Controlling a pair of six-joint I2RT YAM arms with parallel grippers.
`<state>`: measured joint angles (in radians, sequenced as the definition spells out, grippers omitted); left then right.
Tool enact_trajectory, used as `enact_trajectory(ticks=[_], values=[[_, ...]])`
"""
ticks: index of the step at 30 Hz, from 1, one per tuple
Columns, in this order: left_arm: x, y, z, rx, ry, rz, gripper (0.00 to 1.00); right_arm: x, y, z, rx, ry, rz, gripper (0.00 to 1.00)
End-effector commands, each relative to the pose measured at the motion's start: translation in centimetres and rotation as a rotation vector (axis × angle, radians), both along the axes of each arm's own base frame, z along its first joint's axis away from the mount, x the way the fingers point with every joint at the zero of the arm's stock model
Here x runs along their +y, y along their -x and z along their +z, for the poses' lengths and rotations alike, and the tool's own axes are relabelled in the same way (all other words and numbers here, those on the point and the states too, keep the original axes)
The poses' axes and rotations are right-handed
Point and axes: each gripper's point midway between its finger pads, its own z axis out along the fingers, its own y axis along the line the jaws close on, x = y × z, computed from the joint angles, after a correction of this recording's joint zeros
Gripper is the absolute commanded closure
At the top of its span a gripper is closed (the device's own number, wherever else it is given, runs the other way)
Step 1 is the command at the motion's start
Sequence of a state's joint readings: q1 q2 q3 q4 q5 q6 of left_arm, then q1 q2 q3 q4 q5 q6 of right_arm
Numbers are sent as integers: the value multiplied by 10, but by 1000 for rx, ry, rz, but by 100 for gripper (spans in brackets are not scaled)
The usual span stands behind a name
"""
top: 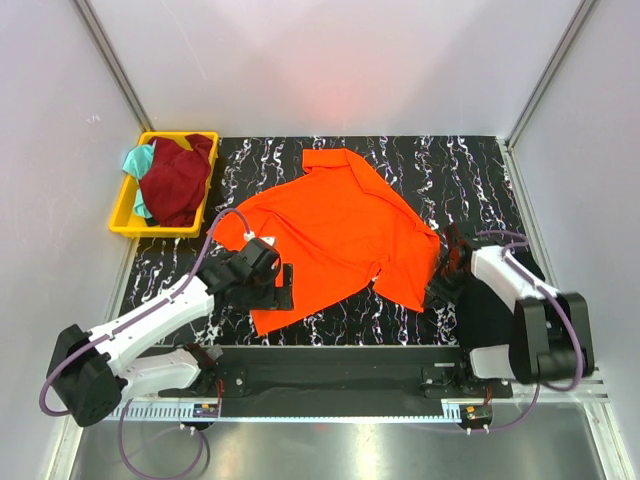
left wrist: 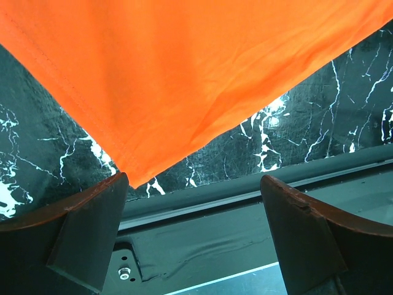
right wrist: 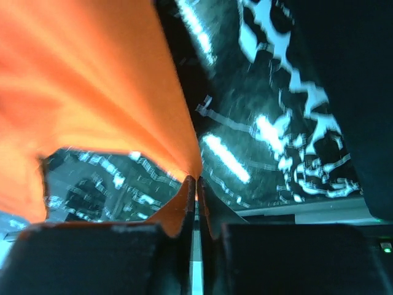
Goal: Fold and stack the t-shirts
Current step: Flatten the tshirt out
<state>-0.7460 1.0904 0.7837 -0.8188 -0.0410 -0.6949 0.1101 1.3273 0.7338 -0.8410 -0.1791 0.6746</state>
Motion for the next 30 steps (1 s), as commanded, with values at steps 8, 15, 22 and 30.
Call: enact_trajectory(ticks=[8,15,22,30], values=[[-4,-8,7,-35,49,-14,6,1,-4,-16,33,12,14,61],[3,-9,2,-36,48,6,8,1,0,-17,43,8,-12,55],[3,-9,5,-25,78,21,8,1,-10,-20,45,19,-26,57],[4,-7,8,-20,114,46,1,0,-18,-28,54,33,-65,67]])
